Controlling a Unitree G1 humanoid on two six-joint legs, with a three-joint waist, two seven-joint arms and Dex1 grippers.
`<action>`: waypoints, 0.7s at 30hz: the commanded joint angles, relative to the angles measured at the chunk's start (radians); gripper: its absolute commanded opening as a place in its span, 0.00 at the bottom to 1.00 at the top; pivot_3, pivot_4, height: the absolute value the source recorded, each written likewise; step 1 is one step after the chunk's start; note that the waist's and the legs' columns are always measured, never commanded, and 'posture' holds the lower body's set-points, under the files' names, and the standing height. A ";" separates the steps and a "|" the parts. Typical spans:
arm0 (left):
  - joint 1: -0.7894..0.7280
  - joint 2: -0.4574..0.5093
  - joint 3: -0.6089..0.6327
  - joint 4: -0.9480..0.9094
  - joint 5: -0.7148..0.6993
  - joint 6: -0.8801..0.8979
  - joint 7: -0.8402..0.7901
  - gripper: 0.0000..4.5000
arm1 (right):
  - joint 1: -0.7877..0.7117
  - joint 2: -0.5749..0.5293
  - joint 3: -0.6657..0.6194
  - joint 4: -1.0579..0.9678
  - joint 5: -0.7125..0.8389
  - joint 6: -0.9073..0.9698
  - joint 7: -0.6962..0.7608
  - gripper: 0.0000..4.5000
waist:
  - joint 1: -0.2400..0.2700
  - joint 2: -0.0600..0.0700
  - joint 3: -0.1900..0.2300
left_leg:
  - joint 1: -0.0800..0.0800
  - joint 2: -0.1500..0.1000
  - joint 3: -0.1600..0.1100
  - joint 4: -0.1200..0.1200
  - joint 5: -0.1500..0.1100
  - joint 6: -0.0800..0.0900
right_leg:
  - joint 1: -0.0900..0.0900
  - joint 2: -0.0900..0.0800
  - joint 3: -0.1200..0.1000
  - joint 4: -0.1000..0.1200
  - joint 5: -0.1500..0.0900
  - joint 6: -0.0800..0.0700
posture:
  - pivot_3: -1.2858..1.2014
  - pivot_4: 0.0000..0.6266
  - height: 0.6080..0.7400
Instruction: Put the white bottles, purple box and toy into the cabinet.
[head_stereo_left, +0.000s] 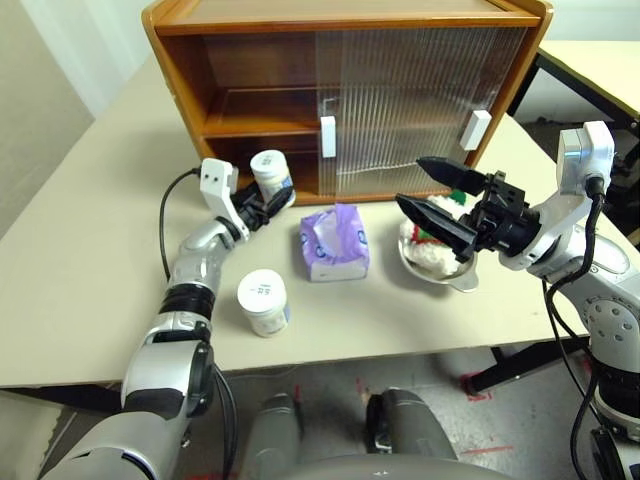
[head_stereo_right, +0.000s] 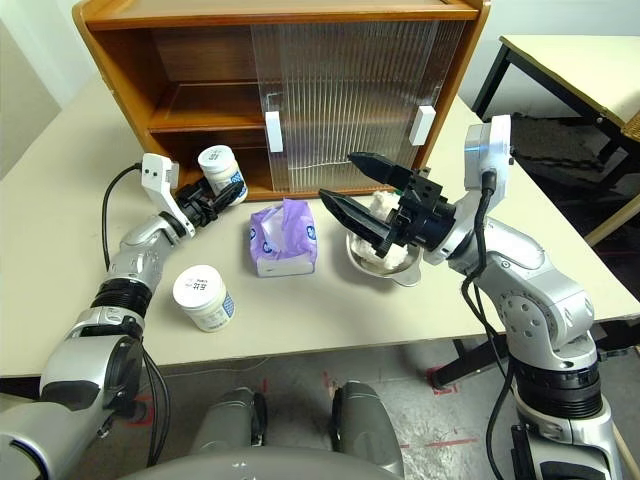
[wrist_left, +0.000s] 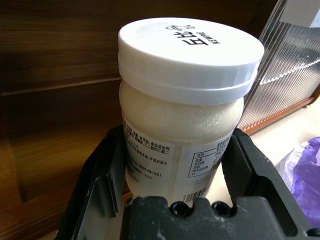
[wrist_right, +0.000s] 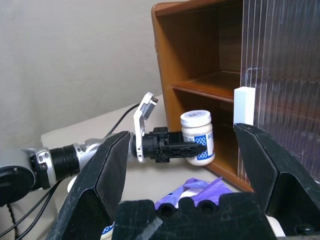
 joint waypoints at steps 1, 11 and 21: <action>-0.040 -0.005 0.001 0.032 0.023 -0.045 0.029 0.68 | 0.006 -0.005 -0.020 -0.024 0.015 -0.002 -0.005 1.00 | -0.004 0.000 0.000 | 0.000 0.000 0.000 0.000 0.000 0.000 | 0.000 0.000 0.000 0.000 0.000 0.000 | 0.46 0.00 1.00; -0.075 -0.013 0.001 0.107 0.056 -0.097 0.101 0.68 | 0.011 -0.008 -0.024 -0.032 0.021 0.002 -0.012 1.00 | -0.018 -0.001 0.000 | 0.000 0.000 0.000 0.000 0.000 0.000 | 0.000 0.000 0.000 0.000 0.000 0.000 | 0.46 0.00 1.00; -0.132 -0.021 -0.004 0.201 0.118 -0.143 0.254 0.68 | 0.013 -0.006 -0.023 -0.039 0.025 0.005 -0.024 1.00 | -0.019 -0.003 -0.001 | 0.000 0.000 0.000 0.000 0.000 0.000 | 0.000 0.000 0.000 0.000 0.000 0.001 | 0.46 0.00 1.00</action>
